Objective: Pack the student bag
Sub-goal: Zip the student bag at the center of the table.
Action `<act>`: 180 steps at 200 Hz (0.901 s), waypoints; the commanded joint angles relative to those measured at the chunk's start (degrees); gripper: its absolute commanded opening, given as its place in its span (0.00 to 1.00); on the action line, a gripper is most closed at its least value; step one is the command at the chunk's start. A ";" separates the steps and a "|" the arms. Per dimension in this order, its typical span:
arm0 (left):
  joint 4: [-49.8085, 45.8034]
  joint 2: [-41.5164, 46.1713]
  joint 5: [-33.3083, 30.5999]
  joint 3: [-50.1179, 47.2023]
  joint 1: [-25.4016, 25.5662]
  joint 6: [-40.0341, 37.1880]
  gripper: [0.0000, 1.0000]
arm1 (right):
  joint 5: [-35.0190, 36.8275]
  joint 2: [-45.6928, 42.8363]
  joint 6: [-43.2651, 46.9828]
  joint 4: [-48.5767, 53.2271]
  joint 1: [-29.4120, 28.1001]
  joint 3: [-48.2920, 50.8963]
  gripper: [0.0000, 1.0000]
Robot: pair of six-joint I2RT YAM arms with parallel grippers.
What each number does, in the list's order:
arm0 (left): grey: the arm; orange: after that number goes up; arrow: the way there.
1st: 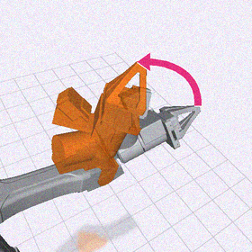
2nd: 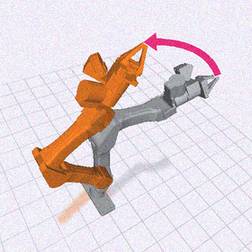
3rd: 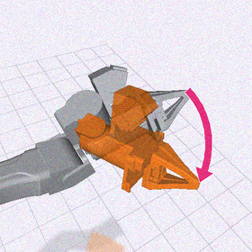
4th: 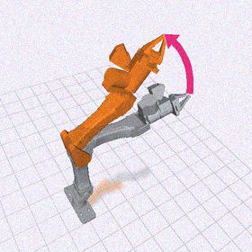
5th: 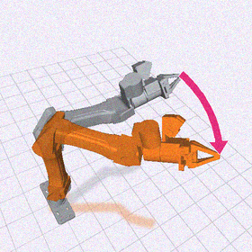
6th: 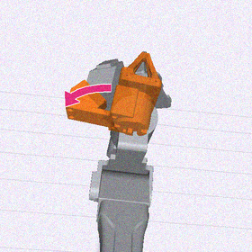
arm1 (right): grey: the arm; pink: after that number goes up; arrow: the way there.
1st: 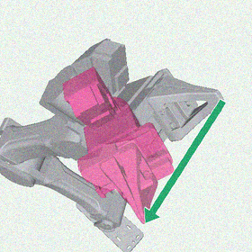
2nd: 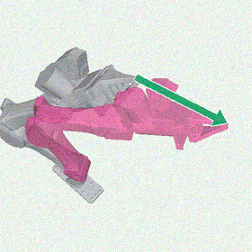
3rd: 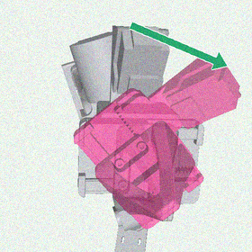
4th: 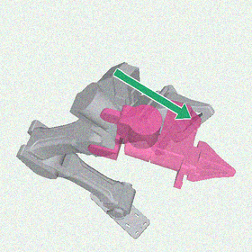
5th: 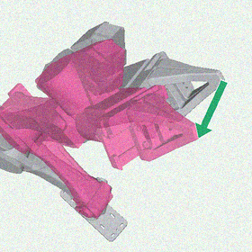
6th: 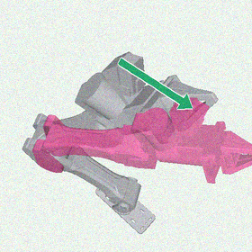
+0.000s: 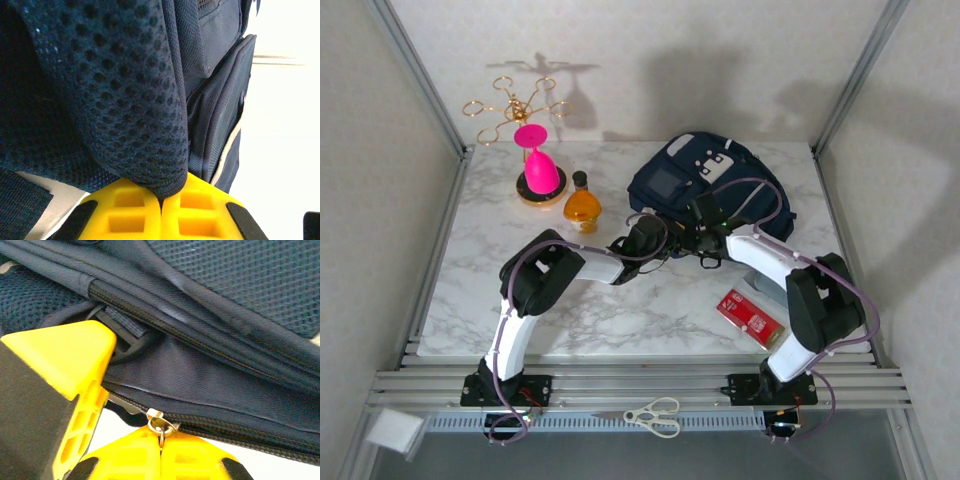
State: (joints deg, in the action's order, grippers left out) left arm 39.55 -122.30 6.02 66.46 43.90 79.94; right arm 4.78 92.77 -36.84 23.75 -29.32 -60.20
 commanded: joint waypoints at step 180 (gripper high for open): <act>-1.35 13.56 4.95 -8.21 1.22 1.09 0.58 | -10.35 -12.76 2.91 8.86 4.83 7.17 0.00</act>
State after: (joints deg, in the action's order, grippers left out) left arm 31.16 -109.89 7.86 60.38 41.50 72.77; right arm -3.27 80.47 -35.77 32.75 -24.14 -54.06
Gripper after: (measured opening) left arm 0.566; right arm 0.060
